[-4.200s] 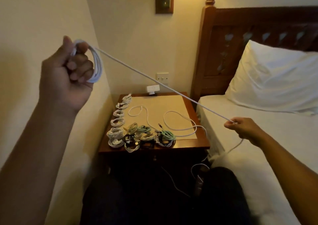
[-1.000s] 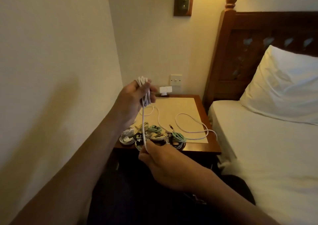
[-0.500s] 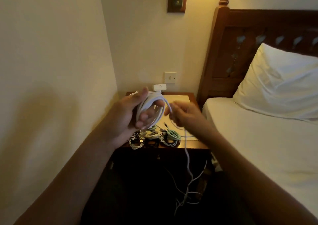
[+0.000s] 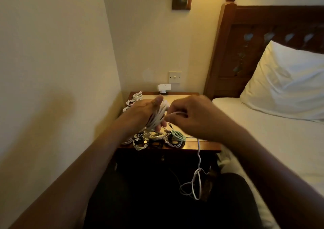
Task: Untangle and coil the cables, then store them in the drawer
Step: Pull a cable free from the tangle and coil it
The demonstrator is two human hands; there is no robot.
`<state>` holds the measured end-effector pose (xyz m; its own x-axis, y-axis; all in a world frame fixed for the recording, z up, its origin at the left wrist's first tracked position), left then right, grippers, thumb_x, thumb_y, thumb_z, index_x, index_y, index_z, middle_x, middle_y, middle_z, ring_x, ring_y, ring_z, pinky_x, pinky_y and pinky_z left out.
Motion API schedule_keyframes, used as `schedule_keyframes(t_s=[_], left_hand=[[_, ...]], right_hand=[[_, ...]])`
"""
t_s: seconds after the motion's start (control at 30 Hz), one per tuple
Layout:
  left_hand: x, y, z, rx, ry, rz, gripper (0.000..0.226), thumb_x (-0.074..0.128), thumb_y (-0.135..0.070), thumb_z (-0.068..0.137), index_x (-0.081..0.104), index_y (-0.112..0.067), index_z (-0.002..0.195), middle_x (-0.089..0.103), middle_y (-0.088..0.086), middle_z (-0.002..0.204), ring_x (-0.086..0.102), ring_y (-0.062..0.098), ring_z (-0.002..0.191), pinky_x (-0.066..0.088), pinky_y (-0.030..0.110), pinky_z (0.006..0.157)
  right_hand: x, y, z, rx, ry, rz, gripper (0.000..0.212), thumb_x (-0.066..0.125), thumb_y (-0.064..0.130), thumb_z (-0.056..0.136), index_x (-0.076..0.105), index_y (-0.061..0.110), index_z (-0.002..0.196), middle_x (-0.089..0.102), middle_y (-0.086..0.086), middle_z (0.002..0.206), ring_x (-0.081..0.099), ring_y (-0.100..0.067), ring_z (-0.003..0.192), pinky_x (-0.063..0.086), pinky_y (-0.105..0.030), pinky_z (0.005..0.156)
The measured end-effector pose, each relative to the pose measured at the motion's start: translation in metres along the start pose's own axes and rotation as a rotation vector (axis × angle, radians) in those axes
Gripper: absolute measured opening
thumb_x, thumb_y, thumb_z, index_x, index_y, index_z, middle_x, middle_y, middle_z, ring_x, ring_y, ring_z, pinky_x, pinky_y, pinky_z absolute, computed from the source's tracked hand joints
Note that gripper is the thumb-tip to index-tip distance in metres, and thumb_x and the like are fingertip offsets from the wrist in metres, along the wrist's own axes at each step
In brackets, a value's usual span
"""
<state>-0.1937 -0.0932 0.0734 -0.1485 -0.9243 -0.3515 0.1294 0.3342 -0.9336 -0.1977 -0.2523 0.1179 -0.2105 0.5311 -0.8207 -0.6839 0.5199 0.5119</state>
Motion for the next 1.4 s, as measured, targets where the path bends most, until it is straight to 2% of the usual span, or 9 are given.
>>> schedule_keyframes(t_s=[0.2,0.3,0.4,0.77,0.9,0.97,1.1,1.27,1.4], left_hand=[[-0.017,-0.012,-0.014,-0.062,0.362,0.221,0.050,0.053,-0.047,0.101,0.072,-0.002,0.092,0.049,0.003,0.057,0.036,0.013,0.047,0.031,0.021,0.045],[-0.056,-0.015,-0.012,0.044,0.164,-0.150,0.055,0.063,-0.038,0.096,0.057,0.016,0.085,0.038,0.000,0.049,0.026,0.009,0.038,0.019,0.017,0.039],[-0.079,-0.012,-0.007,0.041,-0.080,-0.400,0.045,0.056,-0.040,0.094,0.056,0.000,0.075,0.028,-0.007,0.044,0.021,0.004,0.035,0.014,0.021,0.039],[-0.101,0.005,0.011,0.214,-0.418,-1.077,0.038,0.046,-0.039,0.106,0.053,-0.014,0.078,0.031,-0.011,0.045,0.029,0.005,0.035,0.025,0.015,0.039],[-0.085,-0.006,0.011,0.169,-0.309,-0.860,0.039,0.041,-0.040,0.108,0.053,-0.014,0.081,0.032,-0.010,0.045,0.027,0.004,0.036,0.025,0.015,0.040],[-0.054,-0.021,0.009,0.143,-0.158,-0.750,0.039,0.040,-0.038,0.107,0.054,-0.012,0.081,0.031,-0.010,0.045,0.027,0.001,0.036,0.026,0.016,0.039],[0.004,-0.048,0.002,0.120,0.093,-0.666,0.037,0.046,-0.040,0.100,0.059,-0.010,0.083,0.030,-0.008,0.048,0.027,0.003,0.039,0.026,0.019,0.041],[0.023,-0.068,0.007,0.180,0.198,-0.746,0.037,0.040,-0.029,0.106,0.059,0.002,0.113,0.049,0.001,0.068,0.045,0.012,0.058,0.044,0.024,0.062],[0.001,-0.049,0.018,0.174,-0.007,-0.831,0.036,0.039,-0.027,0.108,0.052,0.004,0.122,0.055,0.004,0.080,0.053,0.013,0.069,0.051,0.024,0.068]], right_hand=[[-0.044,-0.057,0.015,0.000,0.041,0.096,0.030,0.077,0.052,0.079,0.077,0.023,0.088,0.071,-0.002,0.071,0.062,-0.017,0.061,0.045,-0.028,0.058],[-0.059,-0.106,0.005,0.085,-0.150,0.127,0.040,0.076,0.056,0.077,0.075,0.017,0.085,0.066,-0.001,0.062,0.055,-0.013,0.054,0.042,-0.027,0.056],[-0.038,-0.154,-0.015,0.244,-0.180,0.173,0.026,0.075,0.037,0.089,0.073,0.012,0.083,0.061,0.013,0.052,0.054,-0.001,0.051,0.038,-0.012,0.051],[0.057,-0.284,-0.133,0.694,-0.097,-0.089,0.049,0.054,0.040,0.105,0.057,0.028,0.058,0.058,0.004,0.060,0.057,-0.014,0.060,0.037,-0.023,0.055],[0.068,-0.278,-0.136,0.724,0.331,-0.238,0.027,0.064,0.055,0.095,0.070,0.029,0.091,0.068,0.006,0.086,0.066,-0.014,0.082,0.043,-0.021,0.064],[0.058,-0.248,-0.118,0.650,0.450,-0.212,0.047,0.079,0.052,0.083,0.063,0.031,0.122,0.064,0.011,0.116,0.063,-0.014,0.106,0.048,-0.021,0.081],[0.020,-0.136,-0.056,0.311,0.208,0.127,0.079,0.076,0.053,0.086,0.039,0.033,0.153,0.044,0.020,0.147,0.045,-0.003,0.134,0.041,-0.028,0.110],[0.029,-0.054,-0.016,0.094,-0.222,0.426,0.022,0.040,0.032,0.111,0.060,0.022,0.106,0.062,0.002,0.075,0.058,-0.016,0.066,0.050,-0.040,0.063],[0.081,-0.036,-0.032,0.159,-0.035,0.267,0.024,0.037,0.035,0.111,0.058,0.026,0.103,0.061,-0.002,0.076,0.054,-0.024,0.062,0.048,-0.050,0.061]])
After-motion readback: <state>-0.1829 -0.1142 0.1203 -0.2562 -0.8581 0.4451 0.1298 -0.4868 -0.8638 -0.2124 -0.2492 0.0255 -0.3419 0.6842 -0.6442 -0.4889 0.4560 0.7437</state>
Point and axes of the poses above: each hand's wrist, its own z-axis towards the middle knuckle, its own x-axis out of the palm, y = z × x, the point moved 5 cm from there along z, towards the middle knuckle
